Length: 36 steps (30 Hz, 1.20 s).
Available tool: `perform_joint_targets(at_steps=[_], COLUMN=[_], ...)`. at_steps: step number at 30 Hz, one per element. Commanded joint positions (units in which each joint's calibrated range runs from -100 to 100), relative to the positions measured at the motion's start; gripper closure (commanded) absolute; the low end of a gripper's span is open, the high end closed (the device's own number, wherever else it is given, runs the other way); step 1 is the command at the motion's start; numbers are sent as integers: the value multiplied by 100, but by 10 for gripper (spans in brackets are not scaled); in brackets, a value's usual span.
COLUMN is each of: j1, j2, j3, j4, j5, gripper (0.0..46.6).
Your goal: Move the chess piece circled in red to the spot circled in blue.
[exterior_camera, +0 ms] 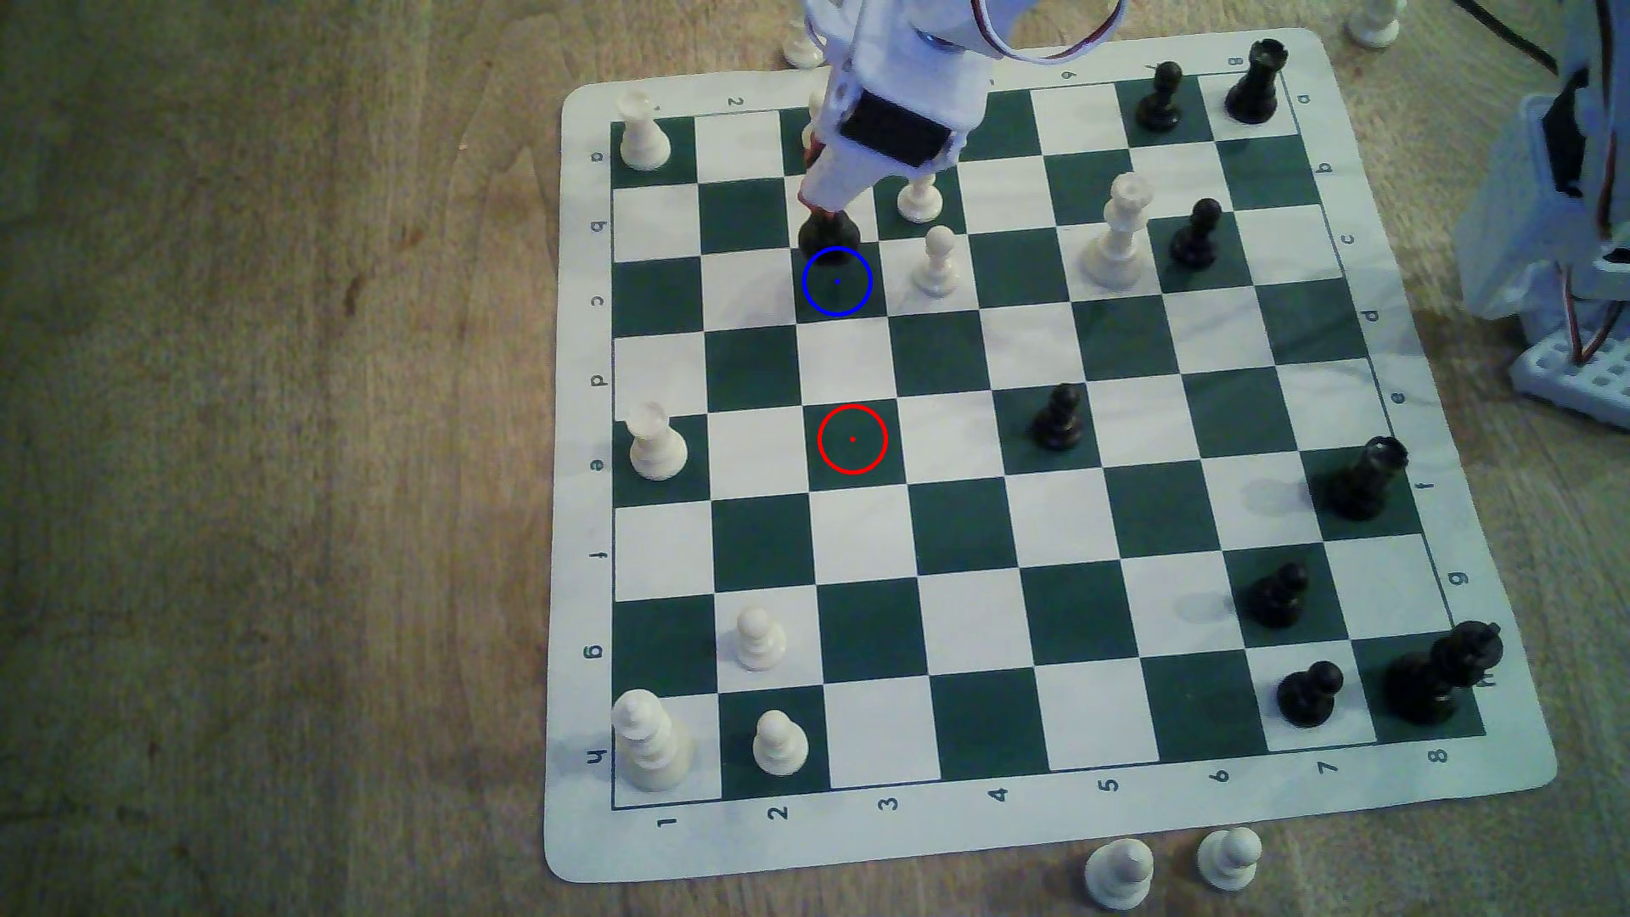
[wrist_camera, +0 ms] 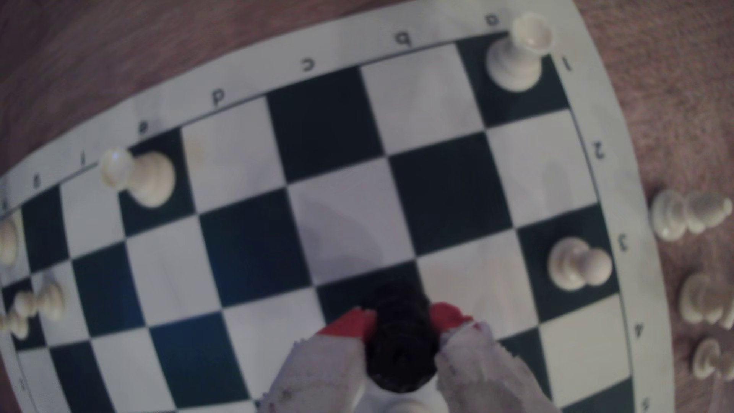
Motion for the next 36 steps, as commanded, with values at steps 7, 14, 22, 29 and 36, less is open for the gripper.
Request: perform_joint_targets(at_steps=[7, 14, 22, 29, 36], j1=[-67, -145, -169, -177, -153], j2=[40, 124, 167, 209, -122], j3=[-233, -188, -142, -25, 429], j4=[-205, -181, -181, -181, -336], j5=[0, -15, 0, 24, 44], gripper=[464, 464, 464, 383, 179])
